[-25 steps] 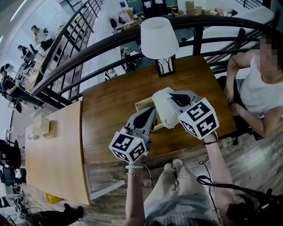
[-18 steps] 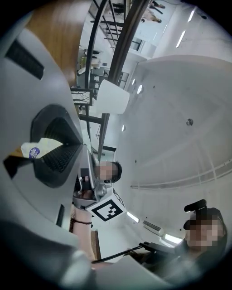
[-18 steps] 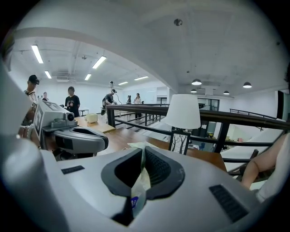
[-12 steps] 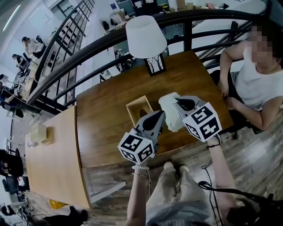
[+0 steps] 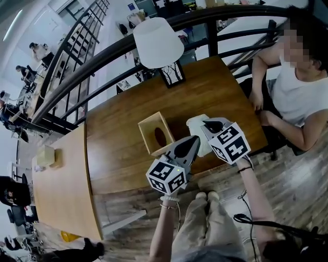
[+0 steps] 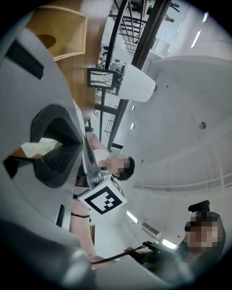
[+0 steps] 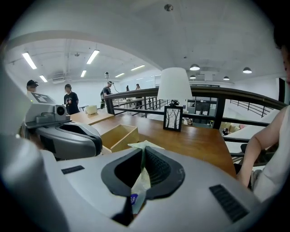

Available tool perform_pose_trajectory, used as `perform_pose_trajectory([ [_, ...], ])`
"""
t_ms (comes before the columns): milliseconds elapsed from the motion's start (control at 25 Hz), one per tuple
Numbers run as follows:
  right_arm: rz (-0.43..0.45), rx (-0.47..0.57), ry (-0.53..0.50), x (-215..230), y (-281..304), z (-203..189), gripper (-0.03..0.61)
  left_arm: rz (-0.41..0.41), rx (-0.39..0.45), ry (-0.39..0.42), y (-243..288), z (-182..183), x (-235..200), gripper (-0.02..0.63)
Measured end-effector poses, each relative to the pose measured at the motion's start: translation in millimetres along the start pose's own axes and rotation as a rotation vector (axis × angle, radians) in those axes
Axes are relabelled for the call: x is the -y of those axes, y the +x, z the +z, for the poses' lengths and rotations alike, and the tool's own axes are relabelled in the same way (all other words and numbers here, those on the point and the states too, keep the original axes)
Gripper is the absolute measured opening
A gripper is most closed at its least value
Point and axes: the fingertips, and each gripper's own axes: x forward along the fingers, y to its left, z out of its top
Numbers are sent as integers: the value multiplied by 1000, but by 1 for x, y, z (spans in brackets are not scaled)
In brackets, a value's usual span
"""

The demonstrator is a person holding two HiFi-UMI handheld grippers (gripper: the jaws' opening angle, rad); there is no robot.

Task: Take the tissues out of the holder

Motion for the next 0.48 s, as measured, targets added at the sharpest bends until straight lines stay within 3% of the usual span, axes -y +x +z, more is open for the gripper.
perform_pose_trajectory([
  [480,-39,-53,81,12,14,-50,12,-2,-36,-29,5,-30,1,8],
])
